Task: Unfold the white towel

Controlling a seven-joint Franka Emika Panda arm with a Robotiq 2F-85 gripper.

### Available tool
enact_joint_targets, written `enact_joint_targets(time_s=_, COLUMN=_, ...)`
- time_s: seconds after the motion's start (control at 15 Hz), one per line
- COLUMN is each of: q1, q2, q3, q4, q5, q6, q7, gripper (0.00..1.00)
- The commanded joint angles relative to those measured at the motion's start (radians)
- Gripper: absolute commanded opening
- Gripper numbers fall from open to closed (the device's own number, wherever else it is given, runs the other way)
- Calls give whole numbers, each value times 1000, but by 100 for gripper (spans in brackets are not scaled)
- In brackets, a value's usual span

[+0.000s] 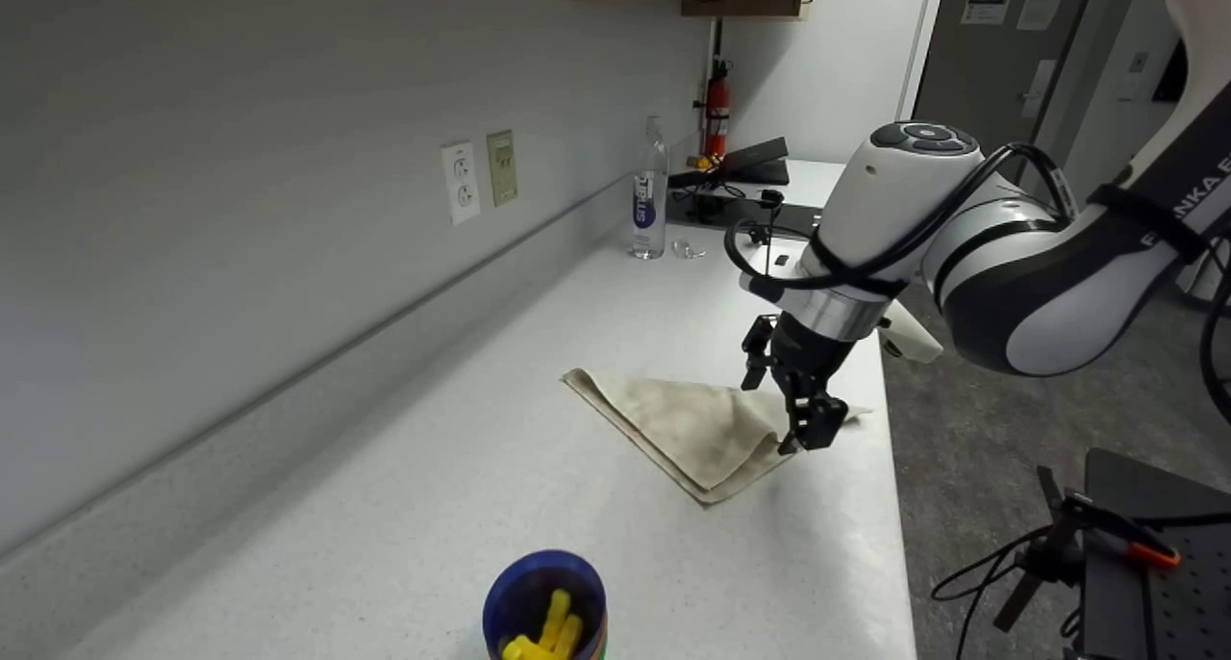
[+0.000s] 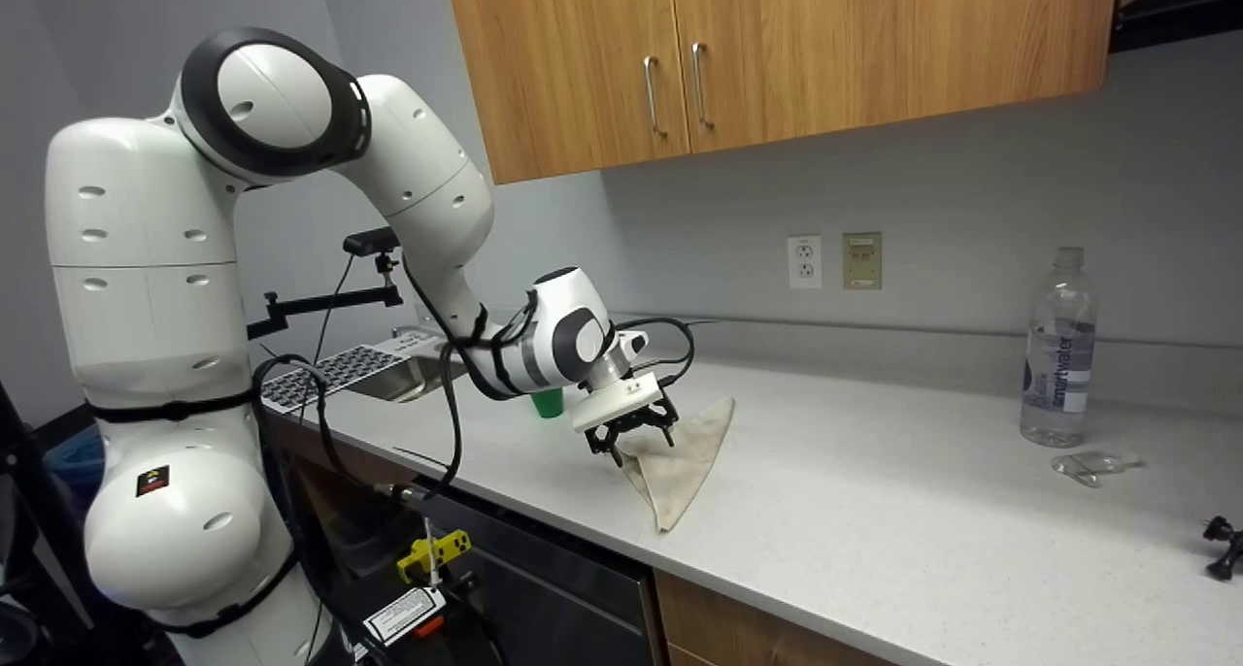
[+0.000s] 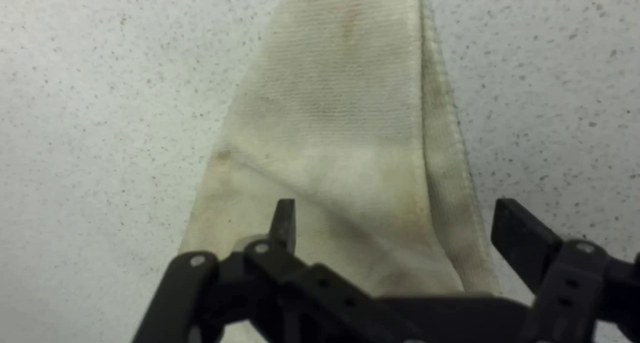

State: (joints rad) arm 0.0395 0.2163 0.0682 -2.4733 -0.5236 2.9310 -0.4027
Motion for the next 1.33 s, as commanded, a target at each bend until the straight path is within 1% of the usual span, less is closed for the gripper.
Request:
enact_joint_targets(time_s=0.0, q1=49, q2=8, q3=-73, q4=7, q5=-138, q6=49, q7=99, gripper=100)
enact_joint_targets(time_s=0.2, q1=83, q2=28, q3=-128, q4=31, q5=-257, q6=83, q7=196, gripper=100)
enact_joint_targets(time_s=0.4, q1=112, q2=52, q3=-163, q4=53, q5=-333, q6=109, q7=284, gripper=100)
enact_joint_targets(time_s=0.67, q1=144, q2=84, q3=-194, q4=73, q5=-397, q6=121, q7=377, gripper=100)
enact_joint_targets(time_s=1.0, q1=190, q2=113, q3=-244, q4=113, q5=-506, q6=120, q7=473, gripper=100)
enact_joint_targets(time_s=1.13, q1=197, q2=120, q3=-251, q4=126, q5=-532, q6=119, q7=492, gripper=100)
enact_joint_targets(time_s=1.27, q1=192, q2=122, q3=-244, q4=130, q5=-532, q6=115, q7=493, gripper=100)
